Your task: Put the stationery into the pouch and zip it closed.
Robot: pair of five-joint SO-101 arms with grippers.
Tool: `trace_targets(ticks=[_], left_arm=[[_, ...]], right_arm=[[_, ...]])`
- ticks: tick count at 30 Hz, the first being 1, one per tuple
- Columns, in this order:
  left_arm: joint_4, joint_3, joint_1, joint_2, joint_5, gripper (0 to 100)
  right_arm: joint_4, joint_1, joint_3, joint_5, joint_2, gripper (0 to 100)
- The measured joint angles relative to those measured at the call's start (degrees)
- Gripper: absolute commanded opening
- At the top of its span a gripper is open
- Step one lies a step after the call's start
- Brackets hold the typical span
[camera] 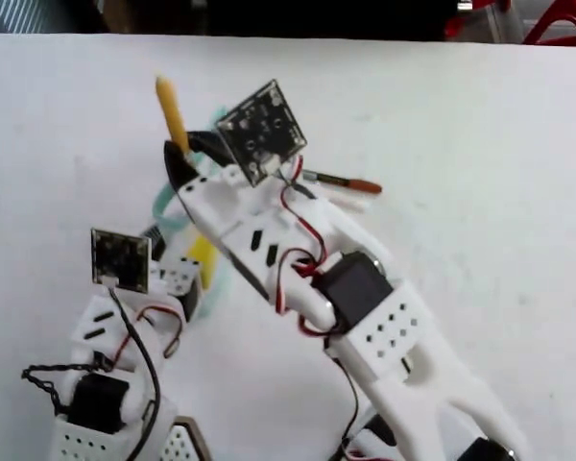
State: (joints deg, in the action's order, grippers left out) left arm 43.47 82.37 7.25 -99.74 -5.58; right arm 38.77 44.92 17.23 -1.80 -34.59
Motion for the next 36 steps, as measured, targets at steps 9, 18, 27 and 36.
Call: trace_targets(ticks=[9,18,27,36], left_arm=[[0.0,0.0,-0.26,0.0,0.0,17],[0.0,0.0,-0.26,0.0,0.0,17],[0.0,0.0,-0.26,0.0,0.0,17],[0.0,0.0,-0.26,0.0,0.0,17]], right_arm=[[3.25,0.62,0.0,-7.56,-0.7,18.7],[3.25,0.79,0.0,-8.0,-1.14,18.4],[3.25,0.88,0.0,-8.0,-1.14,18.4],[13.63,-8.79,-18.2,-8.18,-5.54,18.3]])
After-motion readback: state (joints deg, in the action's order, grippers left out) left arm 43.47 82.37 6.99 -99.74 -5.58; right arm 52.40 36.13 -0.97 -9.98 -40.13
